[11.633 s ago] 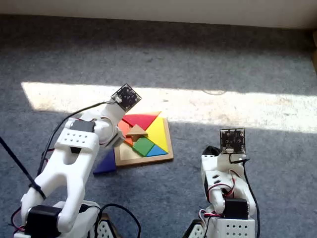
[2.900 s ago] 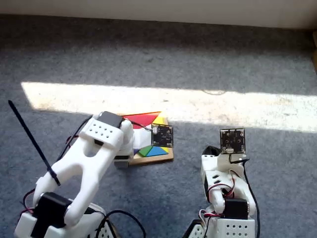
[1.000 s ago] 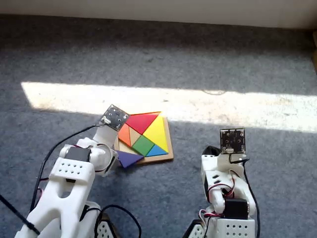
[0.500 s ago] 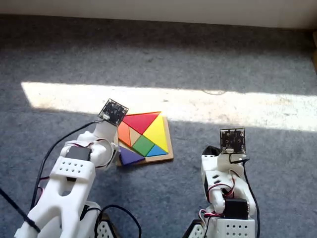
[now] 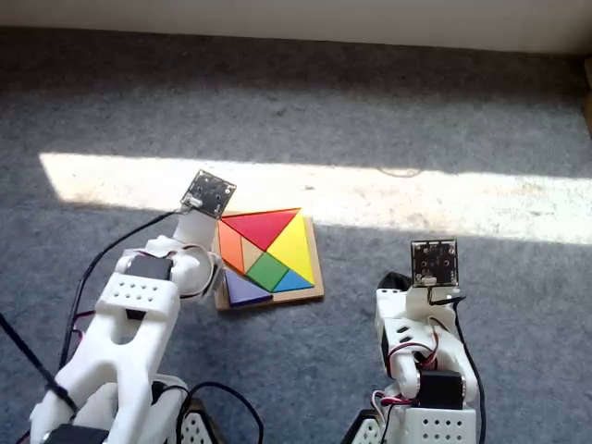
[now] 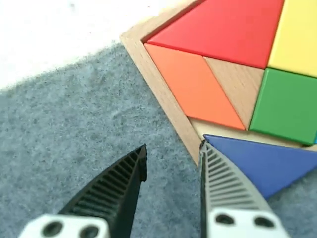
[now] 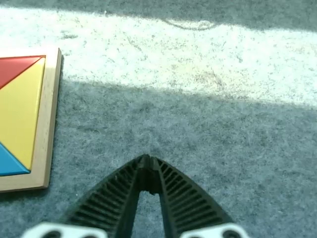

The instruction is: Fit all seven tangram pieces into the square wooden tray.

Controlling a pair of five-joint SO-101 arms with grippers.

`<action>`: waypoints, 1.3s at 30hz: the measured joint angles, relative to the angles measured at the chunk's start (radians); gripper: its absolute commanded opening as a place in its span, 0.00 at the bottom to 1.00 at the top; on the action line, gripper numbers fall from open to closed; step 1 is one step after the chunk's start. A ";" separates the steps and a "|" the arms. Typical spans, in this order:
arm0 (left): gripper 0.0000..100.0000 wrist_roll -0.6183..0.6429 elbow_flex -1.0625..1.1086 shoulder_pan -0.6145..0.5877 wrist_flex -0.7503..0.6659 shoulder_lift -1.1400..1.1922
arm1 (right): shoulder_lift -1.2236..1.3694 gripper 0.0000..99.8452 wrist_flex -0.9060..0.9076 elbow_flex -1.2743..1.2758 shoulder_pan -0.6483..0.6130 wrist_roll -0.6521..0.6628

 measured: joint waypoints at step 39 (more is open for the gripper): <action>0.17 0.008 0.021 0.078 0.143 -0.150 | 0.000 0.01 0.000 0.000 0.000 0.000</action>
